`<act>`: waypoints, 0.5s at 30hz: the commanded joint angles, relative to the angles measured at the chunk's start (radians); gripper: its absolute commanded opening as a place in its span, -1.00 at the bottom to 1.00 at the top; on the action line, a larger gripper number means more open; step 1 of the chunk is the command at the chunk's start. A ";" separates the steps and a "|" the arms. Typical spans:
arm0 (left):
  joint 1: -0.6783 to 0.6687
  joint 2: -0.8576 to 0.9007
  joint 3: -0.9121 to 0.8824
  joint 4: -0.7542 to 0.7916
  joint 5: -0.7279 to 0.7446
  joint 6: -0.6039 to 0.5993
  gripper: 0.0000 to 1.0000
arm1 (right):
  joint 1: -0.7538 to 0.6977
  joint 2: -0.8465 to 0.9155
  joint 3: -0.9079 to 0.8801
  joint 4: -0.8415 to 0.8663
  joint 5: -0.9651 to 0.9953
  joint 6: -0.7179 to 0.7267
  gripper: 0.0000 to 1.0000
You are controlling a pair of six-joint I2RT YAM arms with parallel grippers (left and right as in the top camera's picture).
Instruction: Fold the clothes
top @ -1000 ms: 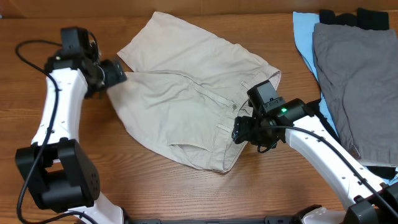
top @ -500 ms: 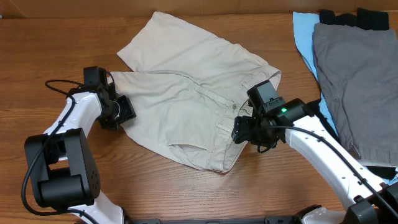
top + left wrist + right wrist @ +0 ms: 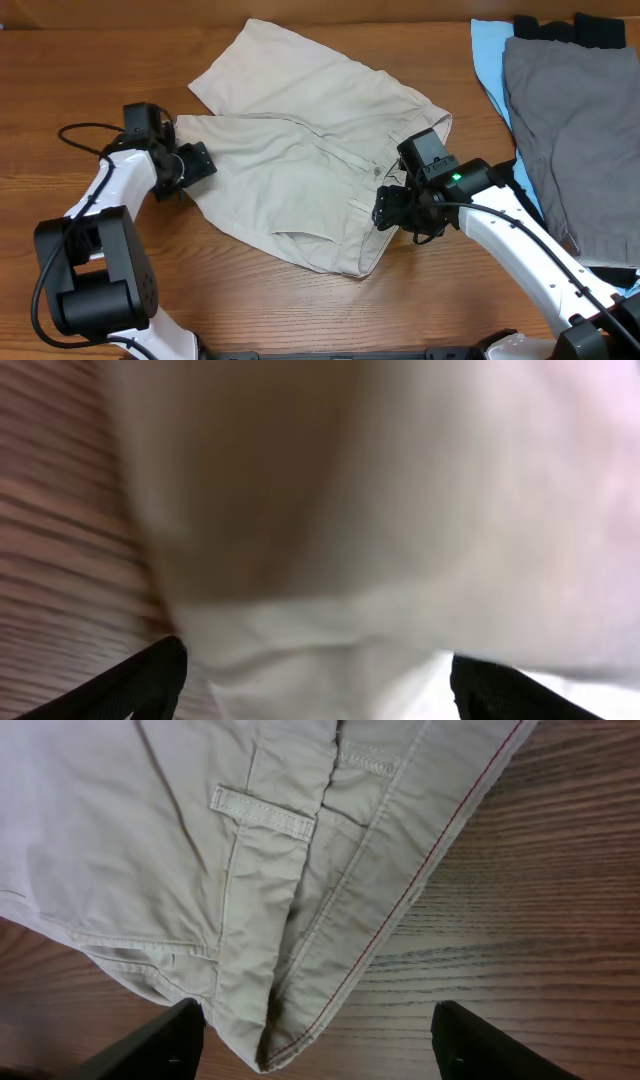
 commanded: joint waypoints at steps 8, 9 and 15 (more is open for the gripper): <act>0.023 0.018 -0.005 0.072 -0.007 0.005 0.01 | 0.004 0.000 -0.004 0.008 0.010 -0.007 0.52; 0.018 0.023 -0.005 0.084 -0.007 0.005 -0.24 | 0.004 0.000 -0.004 0.008 0.010 -0.007 0.52; 0.024 0.029 0.001 0.098 -0.008 0.005 -0.92 | 0.004 0.000 -0.004 0.007 0.010 -0.007 0.52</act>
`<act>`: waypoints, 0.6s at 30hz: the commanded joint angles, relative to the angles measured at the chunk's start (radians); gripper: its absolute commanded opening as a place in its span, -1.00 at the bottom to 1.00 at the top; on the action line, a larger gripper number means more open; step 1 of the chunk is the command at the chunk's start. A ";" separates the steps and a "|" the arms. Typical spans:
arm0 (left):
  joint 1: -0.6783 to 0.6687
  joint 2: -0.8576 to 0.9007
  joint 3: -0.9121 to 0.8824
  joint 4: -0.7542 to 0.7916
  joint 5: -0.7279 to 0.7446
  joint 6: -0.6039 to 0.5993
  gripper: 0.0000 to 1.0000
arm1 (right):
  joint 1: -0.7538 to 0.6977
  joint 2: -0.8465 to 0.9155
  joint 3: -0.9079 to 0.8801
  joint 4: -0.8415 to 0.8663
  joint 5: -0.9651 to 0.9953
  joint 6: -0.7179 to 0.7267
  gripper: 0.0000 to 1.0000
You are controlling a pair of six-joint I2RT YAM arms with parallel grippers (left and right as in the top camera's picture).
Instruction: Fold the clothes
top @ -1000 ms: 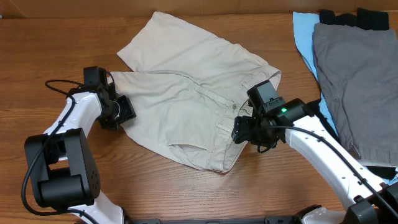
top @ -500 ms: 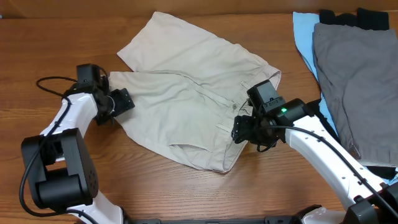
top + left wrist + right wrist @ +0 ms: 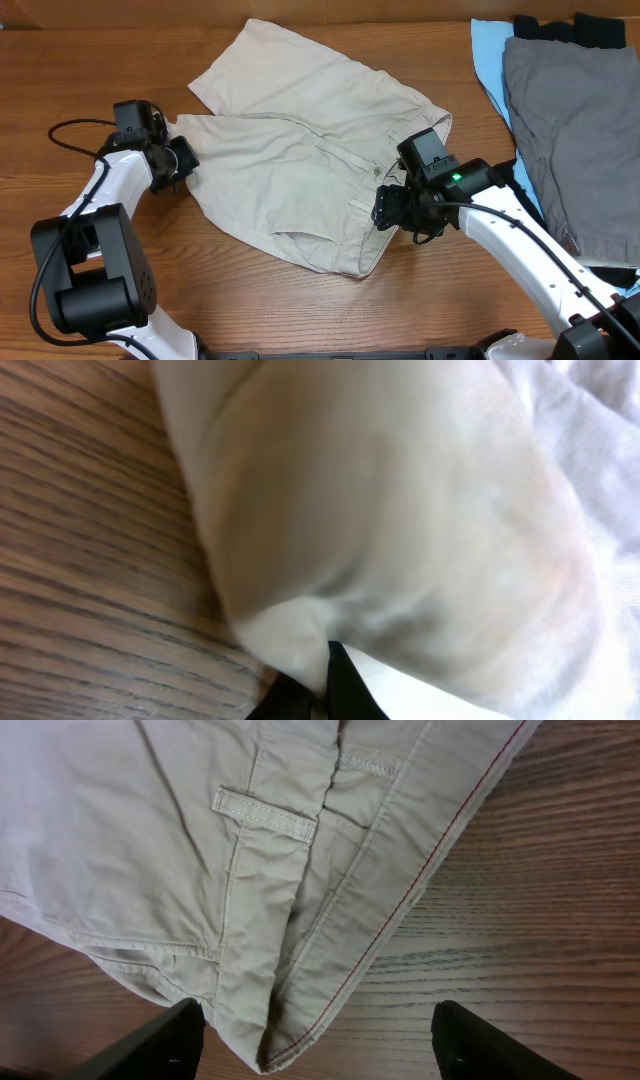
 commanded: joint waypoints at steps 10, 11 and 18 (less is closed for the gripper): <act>0.107 -0.151 0.197 -0.508 -0.004 0.029 -0.92 | 0.003 0.000 -0.004 0.003 0.010 -0.007 0.52; 0.106 -0.172 0.205 -0.535 -0.006 0.037 -0.91 | 0.003 0.000 -0.004 0.003 0.010 -0.007 0.52; 0.026 -0.190 0.201 -0.531 -0.031 0.054 -0.92 | 0.003 0.000 -0.004 0.006 0.010 -0.011 0.53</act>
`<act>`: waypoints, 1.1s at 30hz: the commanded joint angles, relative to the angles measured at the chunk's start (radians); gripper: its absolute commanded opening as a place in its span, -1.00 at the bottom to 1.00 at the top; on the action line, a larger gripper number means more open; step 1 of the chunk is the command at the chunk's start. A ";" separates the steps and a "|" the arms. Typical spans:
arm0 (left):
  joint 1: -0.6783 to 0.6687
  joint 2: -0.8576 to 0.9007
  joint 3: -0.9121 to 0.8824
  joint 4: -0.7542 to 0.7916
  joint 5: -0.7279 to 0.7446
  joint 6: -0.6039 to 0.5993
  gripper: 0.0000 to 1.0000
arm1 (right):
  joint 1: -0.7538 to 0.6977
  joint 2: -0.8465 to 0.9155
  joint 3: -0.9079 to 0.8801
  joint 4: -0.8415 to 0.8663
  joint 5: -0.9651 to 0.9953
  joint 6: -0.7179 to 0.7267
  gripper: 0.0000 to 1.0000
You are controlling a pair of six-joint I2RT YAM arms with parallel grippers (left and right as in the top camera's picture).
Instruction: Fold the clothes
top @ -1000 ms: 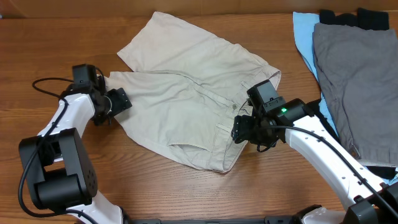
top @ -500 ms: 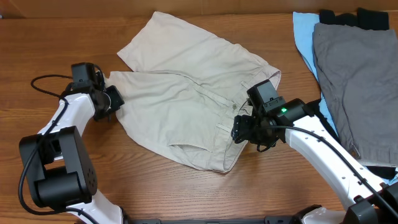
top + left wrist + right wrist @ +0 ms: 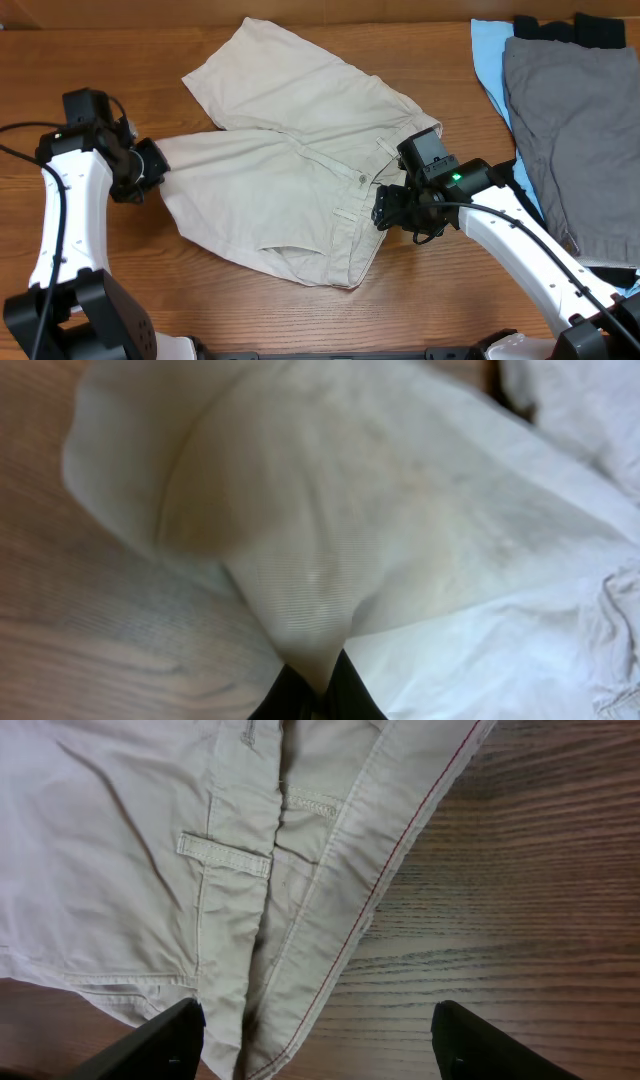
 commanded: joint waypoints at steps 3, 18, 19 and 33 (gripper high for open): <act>-0.101 0.083 0.000 0.097 -0.058 0.012 -0.92 | 0.003 0.000 -0.004 0.004 0.010 -0.015 0.52; -0.328 0.413 0.000 0.810 -0.144 -0.095 0.37 | 0.004 0.000 -0.004 -0.003 0.009 -0.014 0.52; -0.335 0.425 0.000 0.826 -0.143 -0.088 0.70 | 0.004 0.000 -0.004 -0.003 0.009 -0.014 0.53; -0.261 0.366 0.351 0.327 -0.099 -0.003 1.00 | 0.003 0.000 -0.004 -0.006 0.009 -0.015 0.53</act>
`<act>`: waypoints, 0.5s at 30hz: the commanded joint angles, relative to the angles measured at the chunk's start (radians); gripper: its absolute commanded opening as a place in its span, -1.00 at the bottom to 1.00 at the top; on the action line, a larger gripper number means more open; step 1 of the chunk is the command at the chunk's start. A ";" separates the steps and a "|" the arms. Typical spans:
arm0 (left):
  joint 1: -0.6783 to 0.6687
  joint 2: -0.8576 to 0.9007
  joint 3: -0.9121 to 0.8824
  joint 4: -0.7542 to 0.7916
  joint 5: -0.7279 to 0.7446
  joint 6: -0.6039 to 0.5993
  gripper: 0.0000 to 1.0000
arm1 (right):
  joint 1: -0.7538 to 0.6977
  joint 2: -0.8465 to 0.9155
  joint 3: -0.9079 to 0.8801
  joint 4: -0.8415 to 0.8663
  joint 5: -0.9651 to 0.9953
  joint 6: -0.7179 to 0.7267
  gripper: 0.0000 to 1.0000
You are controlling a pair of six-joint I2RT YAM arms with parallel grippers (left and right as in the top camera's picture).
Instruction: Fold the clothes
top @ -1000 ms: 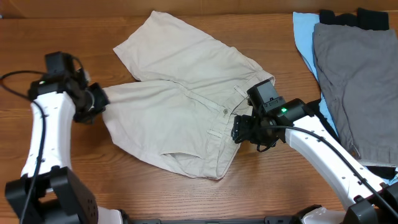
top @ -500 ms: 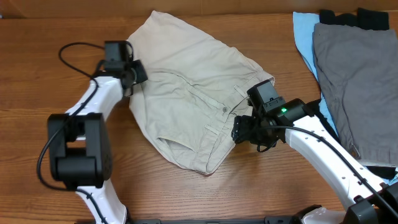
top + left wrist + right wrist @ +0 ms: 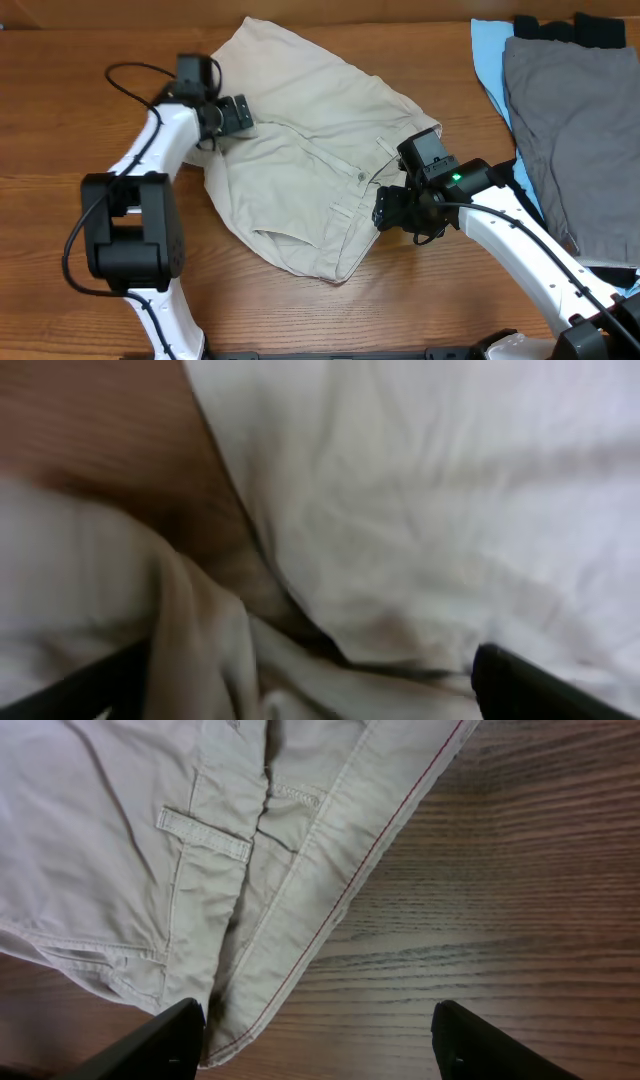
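Note:
Beige shorts [image 3: 310, 170] lie spread on the wooden table [image 3: 60, 230]. Their lower leg is bunched up towards the upper leg. My left gripper [image 3: 232, 113] hovers over the shorts where the two legs meet. It is open, and in the blurred left wrist view rumpled fabric [image 3: 400, 510] lies between its fingers. My right gripper [image 3: 388, 212] stands open at the waistband end. In the right wrist view the red-stitched waistband edge [image 3: 330, 910] lies by its left finger, with bare wood on the other side.
At the right edge a grey garment [image 3: 570, 130] lies on a light blue cloth [image 3: 490, 60], with a black item [image 3: 570, 28] behind it. The left arm's cable [image 3: 130, 72] loops over the table at the back left.
My left gripper, then shut on the lower leg's hem out to the left, is now open over the shorts further right and back. The leg lies bunched inward.
My left gripper stood open at the lower leg's hem, then was shut on it. Then it held the hem stretched out to the left, and the shorts had shifted left. Now the hem is released near the other leg. My right gripper stayed open at the waistband.

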 commanded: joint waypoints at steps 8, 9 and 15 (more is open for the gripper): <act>0.088 -0.057 0.273 -0.424 0.007 0.050 0.98 | 0.004 0.000 -0.004 0.004 0.010 -0.011 0.53; 0.100 -0.054 0.263 -0.456 0.007 0.049 0.92 | 0.004 0.000 -0.004 0.005 0.010 -0.011 0.53; 0.172 -0.054 0.104 -0.456 0.039 0.053 0.67 | 0.004 0.000 -0.004 0.005 0.010 -0.023 0.52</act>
